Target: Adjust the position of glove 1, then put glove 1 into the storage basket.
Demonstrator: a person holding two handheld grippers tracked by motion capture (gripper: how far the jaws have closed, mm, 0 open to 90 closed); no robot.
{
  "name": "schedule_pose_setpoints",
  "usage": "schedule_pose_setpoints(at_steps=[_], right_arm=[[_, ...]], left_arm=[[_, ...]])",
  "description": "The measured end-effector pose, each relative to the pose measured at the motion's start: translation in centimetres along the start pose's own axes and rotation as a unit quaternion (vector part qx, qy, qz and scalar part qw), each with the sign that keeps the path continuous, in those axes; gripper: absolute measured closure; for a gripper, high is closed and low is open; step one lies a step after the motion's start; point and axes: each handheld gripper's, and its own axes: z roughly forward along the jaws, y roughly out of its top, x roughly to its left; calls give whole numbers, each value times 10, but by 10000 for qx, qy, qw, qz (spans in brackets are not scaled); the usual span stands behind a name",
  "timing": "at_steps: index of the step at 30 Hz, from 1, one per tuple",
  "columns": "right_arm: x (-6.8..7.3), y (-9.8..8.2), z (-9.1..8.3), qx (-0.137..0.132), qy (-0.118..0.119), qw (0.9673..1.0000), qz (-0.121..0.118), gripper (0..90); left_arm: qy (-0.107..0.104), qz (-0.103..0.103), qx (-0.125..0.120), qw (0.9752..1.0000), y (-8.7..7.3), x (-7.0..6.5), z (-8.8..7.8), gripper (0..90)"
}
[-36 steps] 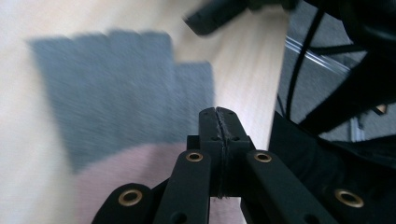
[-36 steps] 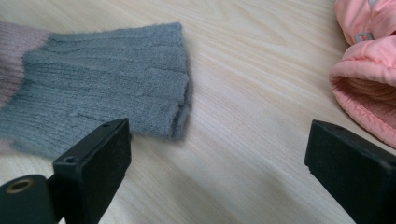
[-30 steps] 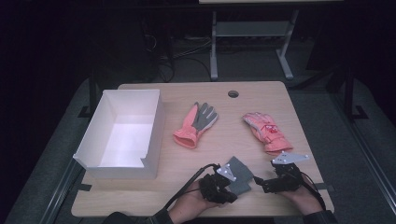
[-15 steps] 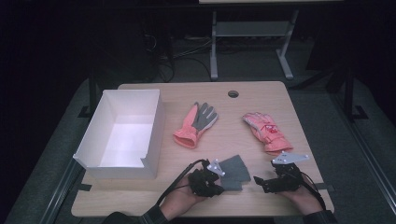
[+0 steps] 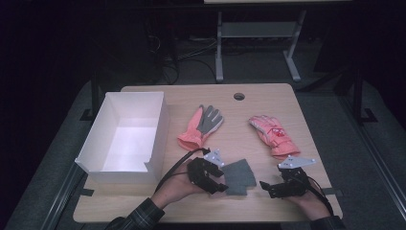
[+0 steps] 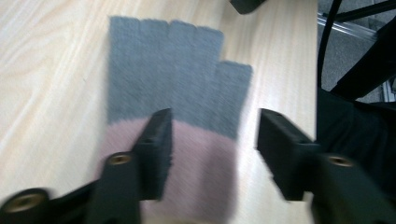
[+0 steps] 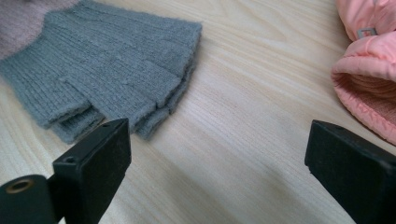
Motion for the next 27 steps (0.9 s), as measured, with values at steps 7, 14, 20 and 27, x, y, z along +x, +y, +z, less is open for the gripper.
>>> schedule_pose_setpoints(at_steps=[7,14,20,27], right_arm=[[0,0,0,6,-3,10000,13,66],[-1,-1,-1,-14,8,10000,4,66],[-1,0,-1,-17,8,10000,3,66],[0,0,-1,-14,9,10000,5,66]], left_arm=[[-65,215,102,9997,14,17,17,162],[20,254,349,9991,14,25,32,136],[99,298,506,9982,8,22,43,131],[52,239,521,9983,2,22,46,137]])
